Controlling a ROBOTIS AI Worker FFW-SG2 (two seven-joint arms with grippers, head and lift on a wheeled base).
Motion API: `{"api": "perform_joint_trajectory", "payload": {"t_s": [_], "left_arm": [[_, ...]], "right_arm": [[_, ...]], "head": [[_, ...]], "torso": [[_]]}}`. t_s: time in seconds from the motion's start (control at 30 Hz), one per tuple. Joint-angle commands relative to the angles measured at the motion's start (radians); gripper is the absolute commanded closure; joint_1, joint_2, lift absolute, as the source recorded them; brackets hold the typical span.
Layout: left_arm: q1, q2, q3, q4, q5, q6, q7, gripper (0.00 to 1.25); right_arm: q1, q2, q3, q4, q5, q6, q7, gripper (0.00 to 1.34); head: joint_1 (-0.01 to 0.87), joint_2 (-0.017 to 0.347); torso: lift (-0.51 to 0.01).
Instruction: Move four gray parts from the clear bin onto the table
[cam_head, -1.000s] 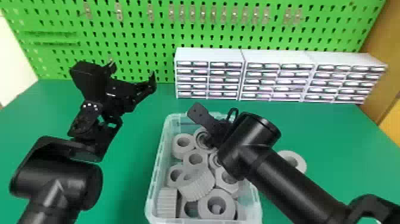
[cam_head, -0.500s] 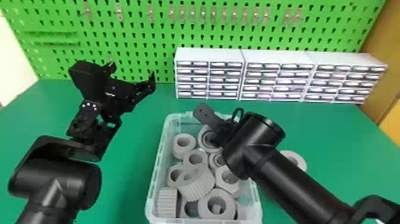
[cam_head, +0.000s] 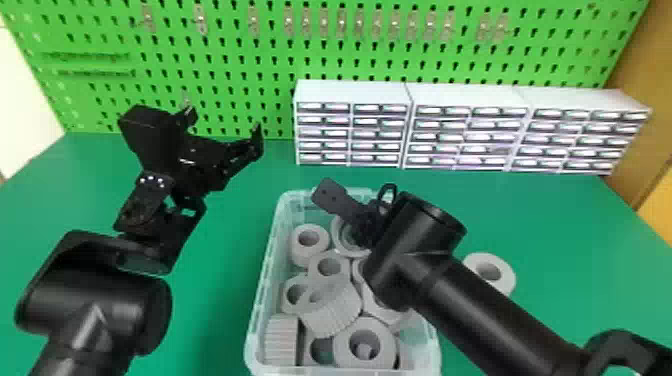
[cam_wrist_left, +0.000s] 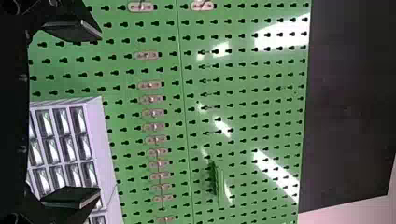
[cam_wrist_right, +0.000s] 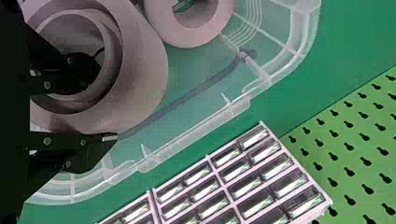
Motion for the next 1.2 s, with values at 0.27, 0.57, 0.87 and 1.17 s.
{"api": "perform_joint_trajectory", "payload": {"t_s": [0.27, 0.57, 0.87, 1.17], "left_arm": [[0.012, 0.000, 0.006, 0.000, 0.000, 0.000, 0.000, 0.11], [0.025, -0.002, 0.006, 0.000, -0.008, 0.002, 0.000, 0.11], [0.046, -0.011, 0.017, 0.000, -0.011, 0.002, 0.000, 0.11], [0.061, -0.020, 0.029, -0.008, -0.011, 0.002, 0.000, 0.11]], "right_arm": [[0.049, -0.008, -0.039, -0.155, 0.048, 0.051, 0.000, 1.05], [0.128, -0.028, -0.140, -0.391, 0.075, 0.143, 0.000, 1.05], [0.236, -0.061, -0.300, -0.606, 0.120, 0.244, 0.000, 1.05], [0.320, -0.080, -0.456, -0.745, 0.166, 0.324, 0.000, 1.05]], "head": [[0.678, 0.034], [0.678, 0.034], [0.678, 0.034], [0.678, 0.034]], "torso": [[-0.050], [-0.050], [-0.050], [-0.050]]}}
